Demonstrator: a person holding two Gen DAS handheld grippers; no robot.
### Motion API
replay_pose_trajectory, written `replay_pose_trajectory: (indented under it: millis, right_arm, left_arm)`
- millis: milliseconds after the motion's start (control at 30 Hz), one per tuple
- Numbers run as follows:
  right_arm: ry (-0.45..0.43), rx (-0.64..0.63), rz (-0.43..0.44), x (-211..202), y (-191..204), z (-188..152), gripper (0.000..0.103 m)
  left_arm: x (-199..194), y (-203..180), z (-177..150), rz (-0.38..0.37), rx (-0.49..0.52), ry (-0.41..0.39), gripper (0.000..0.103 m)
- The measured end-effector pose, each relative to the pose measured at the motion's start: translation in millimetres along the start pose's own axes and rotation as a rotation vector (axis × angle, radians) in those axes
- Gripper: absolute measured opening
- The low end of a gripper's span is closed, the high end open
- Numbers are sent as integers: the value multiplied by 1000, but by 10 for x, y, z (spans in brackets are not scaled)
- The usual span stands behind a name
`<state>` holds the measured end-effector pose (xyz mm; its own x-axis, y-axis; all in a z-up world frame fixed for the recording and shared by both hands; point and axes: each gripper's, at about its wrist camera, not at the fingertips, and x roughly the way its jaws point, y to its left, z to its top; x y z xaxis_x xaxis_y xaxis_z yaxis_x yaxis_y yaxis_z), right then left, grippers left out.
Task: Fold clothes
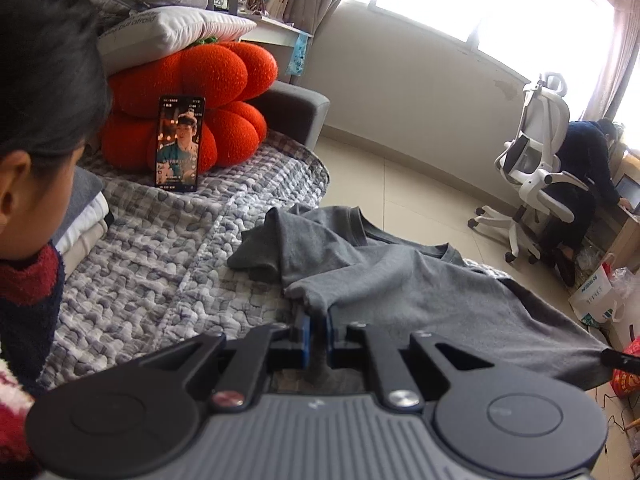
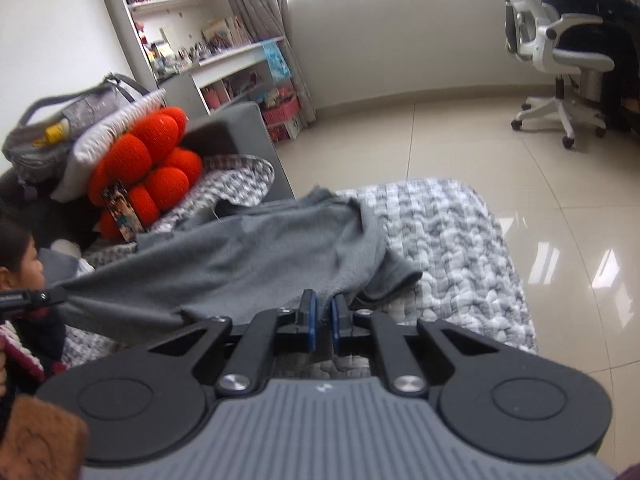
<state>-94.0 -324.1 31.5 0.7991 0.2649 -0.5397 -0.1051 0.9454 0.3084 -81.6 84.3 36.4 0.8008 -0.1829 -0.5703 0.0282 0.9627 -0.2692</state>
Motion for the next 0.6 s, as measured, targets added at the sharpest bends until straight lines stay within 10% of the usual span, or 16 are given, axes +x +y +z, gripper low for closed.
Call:
replay_pose_trajectory:
  millis: [600]
  right_arm:
    - [-16, -43, -1, -883, 388, -145, 9]
  left_arm:
    - [-633, 212, -116, -45, 81, 54, 6]
